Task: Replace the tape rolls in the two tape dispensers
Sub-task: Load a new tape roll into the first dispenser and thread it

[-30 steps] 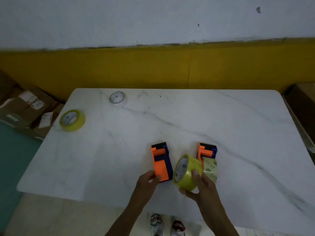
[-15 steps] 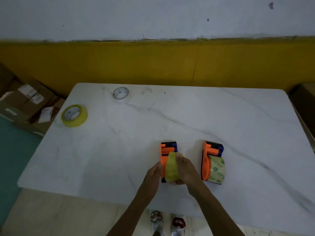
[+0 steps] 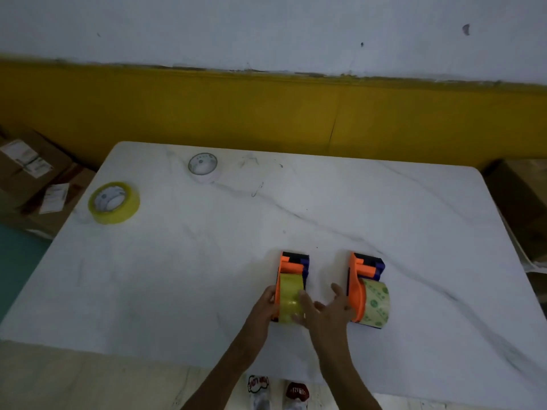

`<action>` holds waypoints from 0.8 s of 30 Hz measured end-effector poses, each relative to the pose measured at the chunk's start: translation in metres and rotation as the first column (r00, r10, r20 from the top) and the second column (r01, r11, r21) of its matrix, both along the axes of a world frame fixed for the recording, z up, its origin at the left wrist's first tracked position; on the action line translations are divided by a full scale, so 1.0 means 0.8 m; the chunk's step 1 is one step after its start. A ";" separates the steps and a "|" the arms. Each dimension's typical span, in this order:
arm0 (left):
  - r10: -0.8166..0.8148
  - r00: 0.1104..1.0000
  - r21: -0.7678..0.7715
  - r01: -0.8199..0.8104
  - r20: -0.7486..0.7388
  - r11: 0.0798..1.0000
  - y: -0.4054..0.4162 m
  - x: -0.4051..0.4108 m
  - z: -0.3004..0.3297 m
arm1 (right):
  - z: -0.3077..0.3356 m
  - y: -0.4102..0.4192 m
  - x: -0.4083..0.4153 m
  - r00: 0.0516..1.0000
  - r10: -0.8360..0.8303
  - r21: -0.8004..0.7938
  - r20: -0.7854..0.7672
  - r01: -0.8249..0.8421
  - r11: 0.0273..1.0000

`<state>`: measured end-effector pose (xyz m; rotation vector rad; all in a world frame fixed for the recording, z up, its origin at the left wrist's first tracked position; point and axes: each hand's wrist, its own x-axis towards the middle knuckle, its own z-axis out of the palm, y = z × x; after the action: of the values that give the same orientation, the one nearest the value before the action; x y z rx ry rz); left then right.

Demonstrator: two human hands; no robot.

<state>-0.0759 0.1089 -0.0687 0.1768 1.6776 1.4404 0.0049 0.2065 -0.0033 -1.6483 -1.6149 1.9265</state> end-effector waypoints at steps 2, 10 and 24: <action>-0.040 0.999 0.025 0.040 0.004 0.999 0.003 0.003 0.006 | -0.009 -0.010 0.032 0.961 0.251 0.065 0.119 -0.259 0.964; -0.097 0.995 0.016 0.097 0.006 0.995 0.013 0.002 0.020 | 0.008 -0.029 0.068 0.883 0.469 0.081 -0.022 -0.466 0.881; -0.168 0.980 -0.113 0.180 0.103 0.977 0.025 -0.020 0.014 | -0.008 0.101 -0.095 0.930 0.347 0.308 0.121 -0.368 0.877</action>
<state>-0.0922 0.1289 -0.0579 0.1811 1.6261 1.1948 -0.0713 0.2874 -0.0093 -1.3616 -2.2555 1.6317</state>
